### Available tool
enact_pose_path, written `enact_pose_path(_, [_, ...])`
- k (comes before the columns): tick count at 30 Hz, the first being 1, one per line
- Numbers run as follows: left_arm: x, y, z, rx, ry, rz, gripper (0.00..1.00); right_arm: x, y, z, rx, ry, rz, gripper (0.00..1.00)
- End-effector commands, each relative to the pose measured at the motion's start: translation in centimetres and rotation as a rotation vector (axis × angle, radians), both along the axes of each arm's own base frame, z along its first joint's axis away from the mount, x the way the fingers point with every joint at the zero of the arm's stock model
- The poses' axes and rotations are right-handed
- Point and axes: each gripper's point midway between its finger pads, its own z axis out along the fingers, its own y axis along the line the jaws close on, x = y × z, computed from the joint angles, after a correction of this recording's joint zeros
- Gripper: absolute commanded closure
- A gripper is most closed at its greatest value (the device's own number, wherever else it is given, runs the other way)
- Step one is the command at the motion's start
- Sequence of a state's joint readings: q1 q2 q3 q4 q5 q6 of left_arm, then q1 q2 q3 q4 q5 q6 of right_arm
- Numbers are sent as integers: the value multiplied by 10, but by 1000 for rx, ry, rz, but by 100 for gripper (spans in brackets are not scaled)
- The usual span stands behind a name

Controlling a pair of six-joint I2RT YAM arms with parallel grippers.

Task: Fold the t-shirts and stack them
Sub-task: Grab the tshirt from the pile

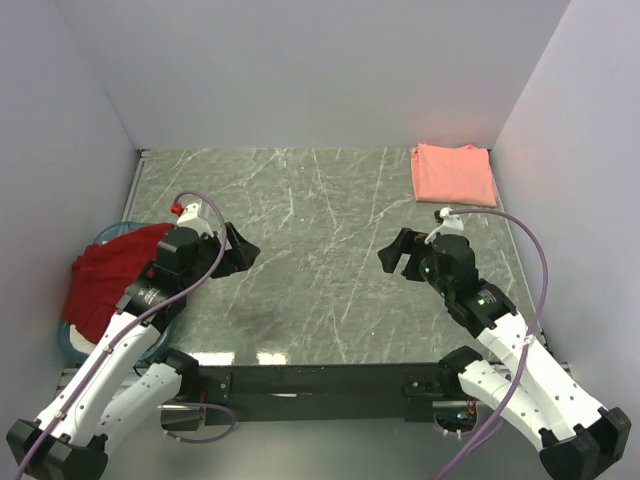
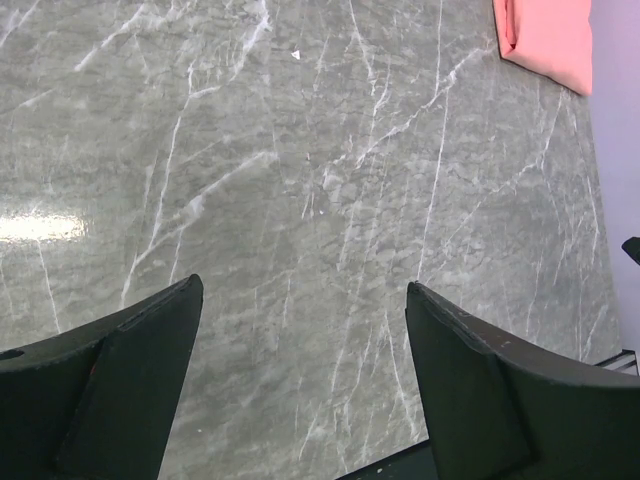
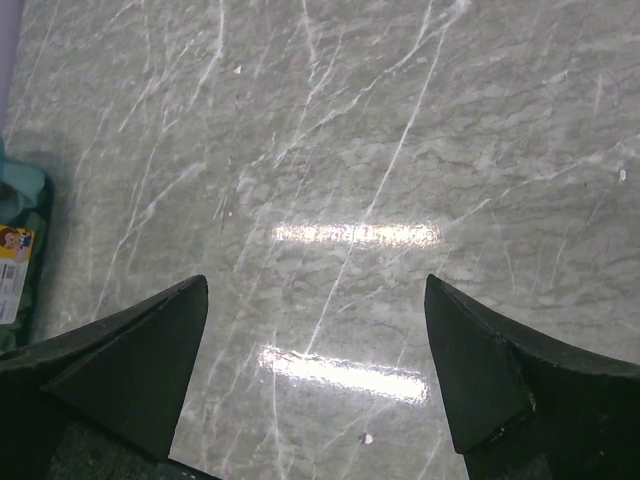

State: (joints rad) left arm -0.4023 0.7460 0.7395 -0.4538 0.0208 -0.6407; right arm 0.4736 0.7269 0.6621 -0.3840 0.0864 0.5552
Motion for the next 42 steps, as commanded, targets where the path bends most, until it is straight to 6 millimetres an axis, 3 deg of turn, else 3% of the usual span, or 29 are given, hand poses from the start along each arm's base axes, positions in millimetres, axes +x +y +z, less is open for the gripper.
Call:
enact_pose_path(1, [4, 0, 7, -16, -28, 10, 11, 2, -2, 9, -6, -35, -1, 5])
enact_pose_path(10, [2, 2, 11, -34, -19, 35, 10, -1, 3, 9, -7, -40, 35, 5])
enact_pose_path(14, [10, 31, 7, 34, 33, 211, 10, -3, 6, 8, -3, -33, 57, 6])
enact_pose_path(15, [16, 45, 18, 62, 13, 294, 9, -3, 7, 9, -2, -36, 66, 6])
enact_pose_path(17, [13, 63, 10, 128, 82, 379, 9, -4, 9, 7, 3, -37, 78, 6])
enact_pose_path(18, [16, 78, 22, 156, 65, 456, 8, -5, 11, 5, 7, -35, 92, 6])
enact_pose_path(26, [11, 174, 30, 299, 110, 856, 4, -3, 20, 2, 9, -12, 130, 6])
enact_pose_path(30, [14, 199, 12, 290, 166, 960, 3, -3, 20, -3, 7, -6, 130, 7])
enact_pose_path(38, [2, 238, -63, 292, 400, 1113, 7, -4, 17, -6, -4, -1, 123, 7])
enact_pose_path(41, [2, 239, -77, 267, 453, 1107, 19, -4, 18, -6, -4, 2, 124, 7])
enact_pose_path(42, [2, 240, -77, 272, 461, 1108, 34, -3, 18, -6, -4, 6, 124, 7])
